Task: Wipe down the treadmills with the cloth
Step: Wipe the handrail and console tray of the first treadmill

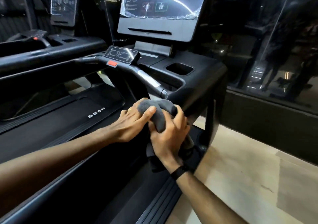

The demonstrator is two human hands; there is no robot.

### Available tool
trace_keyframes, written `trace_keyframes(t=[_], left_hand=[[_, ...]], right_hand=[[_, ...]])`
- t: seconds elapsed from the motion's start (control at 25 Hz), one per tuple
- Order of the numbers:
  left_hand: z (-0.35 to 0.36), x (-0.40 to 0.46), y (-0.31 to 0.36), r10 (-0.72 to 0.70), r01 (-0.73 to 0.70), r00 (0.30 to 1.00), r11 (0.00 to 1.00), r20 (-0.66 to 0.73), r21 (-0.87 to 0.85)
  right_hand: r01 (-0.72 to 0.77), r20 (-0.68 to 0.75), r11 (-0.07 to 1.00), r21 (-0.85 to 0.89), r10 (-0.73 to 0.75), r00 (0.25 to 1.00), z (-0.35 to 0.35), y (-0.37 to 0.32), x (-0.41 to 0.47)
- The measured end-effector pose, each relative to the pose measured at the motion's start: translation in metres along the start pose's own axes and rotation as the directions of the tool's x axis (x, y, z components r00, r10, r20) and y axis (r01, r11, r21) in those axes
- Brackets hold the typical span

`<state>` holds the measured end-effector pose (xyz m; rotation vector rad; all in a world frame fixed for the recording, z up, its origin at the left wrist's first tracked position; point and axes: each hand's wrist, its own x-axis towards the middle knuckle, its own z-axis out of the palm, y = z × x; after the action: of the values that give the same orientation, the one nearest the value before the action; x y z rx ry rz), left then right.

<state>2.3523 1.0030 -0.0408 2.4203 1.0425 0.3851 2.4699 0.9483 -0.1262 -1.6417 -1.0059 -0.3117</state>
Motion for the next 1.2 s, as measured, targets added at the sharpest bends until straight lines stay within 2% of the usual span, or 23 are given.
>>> trace_keyframes(t=[0.16, 0.24, 0.36, 0.48, 0.56, 0.64, 0.72, 0.8, 0.88, 0.96, 1.0, 1.04, 1.12, 1.2], left_hand=[[0.006, 0.023, 0.014, -0.107, 0.115, 0.991, 0.988, 0.074, -0.103], [0.006, 0.024, 0.012, -0.129, 0.137, 0.987, 0.987, 0.094, -0.084], [0.007, 0.022, 0.010, -0.155, 0.162, 0.982, 0.984, 0.108, -0.066], [0.008, 0.021, 0.004, -0.145, 0.149, 0.986, 0.988, 0.084, -0.050], [0.010, 0.022, 0.001, -0.113, 0.114, 0.991, 0.994, 0.072, -0.001], [0.012, 0.027, -0.001, -0.103, 0.101, 0.993, 0.994, 0.065, 0.036], [0.016, 0.041, 0.003, -0.110, 0.108, 0.993, 0.993, 0.042, 0.046], [0.023, 0.060, 0.013, -0.091, 0.091, 0.996, 0.996, -0.006, 0.018], [0.029, 0.079, 0.022, -0.053, 0.052, 0.997, 0.999, -0.061, -0.013], [0.032, 0.094, 0.024, -0.035, 0.033, 0.991, 0.999, -0.127, -0.020], [0.034, 0.099, 0.022, -0.035, 0.033, 0.987, 0.999, -0.160, -0.016], [0.036, 0.103, 0.020, -0.029, 0.029, 0.983, 1.000, -0.184, -0.003], [0.038, 0.104, 0.018, 0.001, -0.001, 0.987, 1.000, -0.161, 0.000], [0.037, 0.103, 0.018, 0.018, -0.022, 0.993, 0.999, -0.119, -0.035]], right_hand=[[0.159, 0.111, 0.986, -0.057, -0.152, 0.982, 0.007, 0.012, 0.050], [0.159, 0.157, 0.982, -0.102, -0.142, 0.977, 0.017, 0.026, 0.082], [0.028, 0.146, 0.980, -0.198, 0.001, 0.989, 0.027, 0.054, 0.140], [-0.193, 0.043, 0.968, -0.160, 0.202, 0.978, 0.029, 0.081, 0.162], [-0.351, -0.064, 0.932, -0.089, 0.346, 0.936, 0.026, 0.087, 0.144], [-0.488, -0.146, 0.872, 0.029, 0.487, 0.861, 0.023, 0.078, 0.105], [-0.519, -0.165, 0.849, 0.101, 0.529, 0.833, 0.018, 0.058, 0.066], [-0.394, -0.129, 0.915, 0.082, 0.402, 0.907, 0.011, 0.041, 0.040], [-0.164, -0.056, 0.986, 0.017, 0.165, 0.985, 0.008, 0.038, 0.042], [0.004, -0.023, 1.000, -0.031, -0.004, 1.000, 0.014, 0.050, 0.075], [0.006, -0.037, 0.998, -0.059, -0.008, 0.999, 0.020, 0.062, 0.094], [-0.039, -0.075, 0.996, -0.086, 0.032, 0.997, 0.025, 0.076, 0.114], [-0.230, -0.161, 0.973, -0.027, 0.222, 0.962, 0.036, 0.114, 0.144], [-0.454, -0.188, 0.870, 0.195, 0.487, 0.853, 0.039, 0.145, 0.149]])
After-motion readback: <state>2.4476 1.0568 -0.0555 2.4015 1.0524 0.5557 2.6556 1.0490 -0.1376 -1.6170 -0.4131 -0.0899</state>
